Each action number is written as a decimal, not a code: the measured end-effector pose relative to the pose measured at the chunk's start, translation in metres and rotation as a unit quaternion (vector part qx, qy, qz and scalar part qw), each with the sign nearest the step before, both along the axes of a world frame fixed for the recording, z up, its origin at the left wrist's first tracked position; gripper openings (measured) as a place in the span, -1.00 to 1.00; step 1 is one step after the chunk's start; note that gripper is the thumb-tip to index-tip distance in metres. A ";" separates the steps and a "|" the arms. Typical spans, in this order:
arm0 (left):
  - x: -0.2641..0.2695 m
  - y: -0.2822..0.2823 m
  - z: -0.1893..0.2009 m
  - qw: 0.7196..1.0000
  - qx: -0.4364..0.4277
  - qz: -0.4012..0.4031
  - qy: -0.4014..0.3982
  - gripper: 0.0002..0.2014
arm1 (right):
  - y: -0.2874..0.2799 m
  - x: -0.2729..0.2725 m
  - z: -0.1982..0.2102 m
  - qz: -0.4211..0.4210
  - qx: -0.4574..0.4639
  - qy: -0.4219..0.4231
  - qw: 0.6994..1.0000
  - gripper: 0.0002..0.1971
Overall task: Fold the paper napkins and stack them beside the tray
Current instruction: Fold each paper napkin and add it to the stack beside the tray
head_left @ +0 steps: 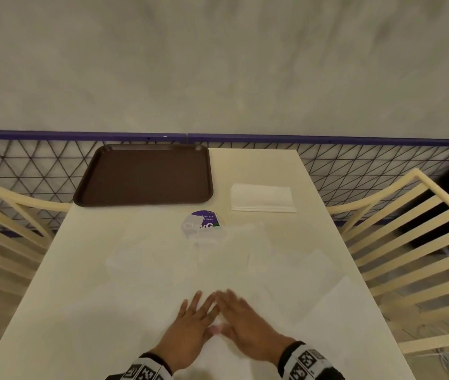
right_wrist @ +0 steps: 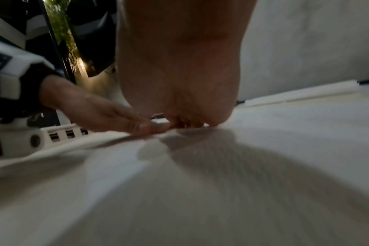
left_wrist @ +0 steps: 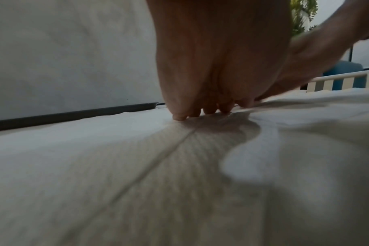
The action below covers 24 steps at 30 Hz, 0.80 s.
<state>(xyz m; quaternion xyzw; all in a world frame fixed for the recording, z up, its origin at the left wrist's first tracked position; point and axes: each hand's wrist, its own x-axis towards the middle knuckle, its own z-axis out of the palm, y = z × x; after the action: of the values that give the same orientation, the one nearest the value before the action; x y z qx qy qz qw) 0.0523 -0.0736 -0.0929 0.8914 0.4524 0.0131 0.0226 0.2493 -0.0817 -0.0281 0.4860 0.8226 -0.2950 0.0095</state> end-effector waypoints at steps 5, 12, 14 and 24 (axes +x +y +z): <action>-0.014 0.001 0.001 1.000 -0.017 0.007 0.015 -0.45 | -0.009 0.023 -0.014 0.020 0.002 -0.078 0.997 -0.14; -0.061 0.002 0.028 0.999 -0.009 -0.008 0.050 -0.30 | -0.021 0.054 -0.043 -0.062 0.087 -0.163 0.981 -0.36; -0.056 0.017 0.042 0.999 -0.017 0.011 0.037 -0.32 | -0.020 0.054 -0.043 -0.054 0.110 -0.176 0.977 -0.36; 0.011 0.102 0.084 0.974 -0.198 0.105 0.024 -0.15 | -0.018 0.052 -0.041 -0.036 0.083 -0.256 0.962 -0.36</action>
<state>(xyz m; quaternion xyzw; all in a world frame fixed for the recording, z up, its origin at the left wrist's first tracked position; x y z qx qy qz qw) 0.0637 0.0289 -0.0085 0.8165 0.5378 -0.0956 0.1869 0.3011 -0.0995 -0.0687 0.5740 0.7961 -0.0911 0.1687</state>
